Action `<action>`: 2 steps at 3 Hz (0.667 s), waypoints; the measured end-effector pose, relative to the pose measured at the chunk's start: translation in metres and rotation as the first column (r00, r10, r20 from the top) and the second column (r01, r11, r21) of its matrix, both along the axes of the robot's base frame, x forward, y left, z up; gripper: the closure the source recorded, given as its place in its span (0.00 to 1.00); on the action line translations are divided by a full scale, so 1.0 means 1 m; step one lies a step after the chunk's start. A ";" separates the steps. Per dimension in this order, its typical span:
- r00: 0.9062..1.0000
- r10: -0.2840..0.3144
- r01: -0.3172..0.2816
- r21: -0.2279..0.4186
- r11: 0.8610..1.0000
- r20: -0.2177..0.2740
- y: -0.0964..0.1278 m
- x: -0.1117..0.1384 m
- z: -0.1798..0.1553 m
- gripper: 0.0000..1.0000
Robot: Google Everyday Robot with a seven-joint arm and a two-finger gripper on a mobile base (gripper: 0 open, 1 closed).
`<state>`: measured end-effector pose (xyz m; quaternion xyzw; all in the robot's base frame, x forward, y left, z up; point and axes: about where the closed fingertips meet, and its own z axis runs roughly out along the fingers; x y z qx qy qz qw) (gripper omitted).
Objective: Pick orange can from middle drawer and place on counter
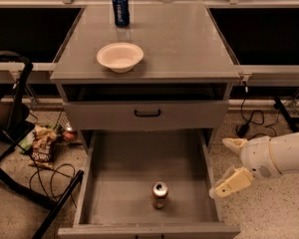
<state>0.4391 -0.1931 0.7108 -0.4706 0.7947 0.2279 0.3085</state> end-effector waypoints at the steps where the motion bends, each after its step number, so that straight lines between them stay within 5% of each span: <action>1: 1.000 0.019 -0.020 0.049 0.999 0.016 0.006 0.011 -0.027 0.00; 2: 0.995 0.063 -0.073 0.134 0.988 0.076 0.026 0.034 -0.085 0.00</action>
Offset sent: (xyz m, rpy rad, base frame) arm 0.0636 0.0482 -0.1845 0.2763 -0.1328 0.1317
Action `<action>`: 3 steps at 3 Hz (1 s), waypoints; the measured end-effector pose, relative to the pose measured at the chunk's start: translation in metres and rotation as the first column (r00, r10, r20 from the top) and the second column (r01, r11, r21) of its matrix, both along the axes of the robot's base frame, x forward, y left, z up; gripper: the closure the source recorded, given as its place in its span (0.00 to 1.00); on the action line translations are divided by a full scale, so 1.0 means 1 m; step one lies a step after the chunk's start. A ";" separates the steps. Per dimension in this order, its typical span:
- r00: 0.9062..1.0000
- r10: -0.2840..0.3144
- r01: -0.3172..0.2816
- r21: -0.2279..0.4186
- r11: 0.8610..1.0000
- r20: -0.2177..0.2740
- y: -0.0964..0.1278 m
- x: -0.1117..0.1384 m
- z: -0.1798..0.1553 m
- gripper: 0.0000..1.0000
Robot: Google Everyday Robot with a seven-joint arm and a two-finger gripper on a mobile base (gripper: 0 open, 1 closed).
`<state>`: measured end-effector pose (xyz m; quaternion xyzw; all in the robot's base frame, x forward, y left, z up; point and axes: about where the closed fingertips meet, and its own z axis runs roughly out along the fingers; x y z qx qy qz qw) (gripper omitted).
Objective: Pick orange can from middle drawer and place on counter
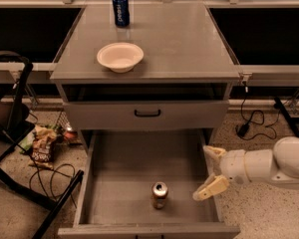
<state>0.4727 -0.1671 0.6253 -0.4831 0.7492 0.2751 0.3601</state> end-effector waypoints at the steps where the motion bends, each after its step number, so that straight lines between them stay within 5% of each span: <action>1: 0.996 0.036 -0.042 0.088 0.995 0.076 0.023 0.023 -0.061 0.00; 3: 0.986 0.074 -0.106 0.223 0.969 0.147 0.074 0.028 -0.145 0.00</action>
Offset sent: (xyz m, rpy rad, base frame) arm 0.0340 0.0615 -0.1657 0.2631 -0.1857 0.0899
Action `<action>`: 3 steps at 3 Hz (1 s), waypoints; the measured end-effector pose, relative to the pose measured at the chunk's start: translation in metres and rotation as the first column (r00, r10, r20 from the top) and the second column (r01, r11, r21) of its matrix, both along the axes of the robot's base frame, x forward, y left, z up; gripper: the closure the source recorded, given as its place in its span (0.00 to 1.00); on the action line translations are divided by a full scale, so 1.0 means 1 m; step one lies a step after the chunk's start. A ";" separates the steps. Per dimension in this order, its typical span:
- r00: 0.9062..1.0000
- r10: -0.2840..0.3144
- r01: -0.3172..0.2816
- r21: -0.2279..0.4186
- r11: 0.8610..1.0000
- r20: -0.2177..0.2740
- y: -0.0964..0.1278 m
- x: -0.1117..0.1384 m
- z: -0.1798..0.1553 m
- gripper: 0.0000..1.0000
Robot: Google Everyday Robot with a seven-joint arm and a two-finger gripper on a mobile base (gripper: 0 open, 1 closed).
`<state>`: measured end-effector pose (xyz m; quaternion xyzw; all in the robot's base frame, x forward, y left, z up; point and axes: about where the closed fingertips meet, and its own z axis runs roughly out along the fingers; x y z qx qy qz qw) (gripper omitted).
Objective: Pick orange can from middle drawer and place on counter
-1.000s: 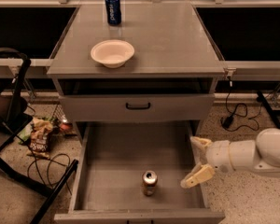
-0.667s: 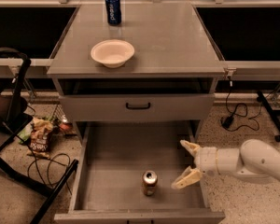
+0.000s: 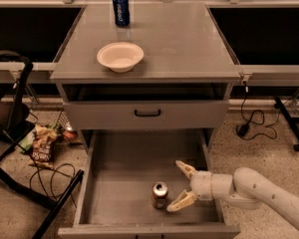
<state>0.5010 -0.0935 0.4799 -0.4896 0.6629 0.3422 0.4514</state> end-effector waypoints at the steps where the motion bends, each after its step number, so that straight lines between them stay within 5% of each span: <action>1: 1.000 0.020 -0.020 0.046 0.999 0.009 0.025 0.002 -0.021 0.00; 3: 0.999 0.051 -0.051 0.092 0.994 0.012 0.061 0.003 -0.050 0.47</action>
Offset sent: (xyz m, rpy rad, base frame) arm -0.0001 0.0646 -0.0587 0.1189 -0.0056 0.0500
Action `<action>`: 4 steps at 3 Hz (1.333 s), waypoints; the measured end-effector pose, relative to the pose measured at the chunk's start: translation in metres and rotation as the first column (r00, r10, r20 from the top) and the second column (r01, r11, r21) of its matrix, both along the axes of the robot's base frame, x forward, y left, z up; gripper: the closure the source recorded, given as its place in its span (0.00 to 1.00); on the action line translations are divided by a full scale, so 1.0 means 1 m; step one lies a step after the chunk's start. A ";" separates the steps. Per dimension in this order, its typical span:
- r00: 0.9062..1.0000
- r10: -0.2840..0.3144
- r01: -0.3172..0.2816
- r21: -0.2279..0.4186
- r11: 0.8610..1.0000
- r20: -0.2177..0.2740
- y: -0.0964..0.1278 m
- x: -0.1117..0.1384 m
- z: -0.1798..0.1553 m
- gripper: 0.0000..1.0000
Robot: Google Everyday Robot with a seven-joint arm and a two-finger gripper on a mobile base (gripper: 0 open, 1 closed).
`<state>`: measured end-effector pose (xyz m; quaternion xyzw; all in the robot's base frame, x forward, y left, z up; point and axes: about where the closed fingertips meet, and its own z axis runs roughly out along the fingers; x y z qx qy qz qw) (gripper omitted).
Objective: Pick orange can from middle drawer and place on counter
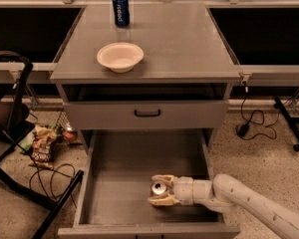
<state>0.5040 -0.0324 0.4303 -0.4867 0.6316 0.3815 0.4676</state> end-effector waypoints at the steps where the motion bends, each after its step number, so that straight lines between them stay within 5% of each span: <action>1: 1.000 -0.002 0.001 -0.029 1.000 -0.022 0.007 -0.002 0.000 0.77; 2: 0.998 -0.007 -0.001 -0.113 0.994 -0.069 -0.009 -0.001 0.044 0.99; 3: 0.987 -0.024 -0.001 -0.155 0.988 -0.161 -0.030 -0.017 0.101 1.00; 4: 0.975 -0.054 0.009 -0.205 0.979 -0.217 -0.062 0.000 0.199 1.00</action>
Offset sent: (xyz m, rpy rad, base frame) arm 0.0242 -0.0505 0.1359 -0.2643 0.0554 -0.0220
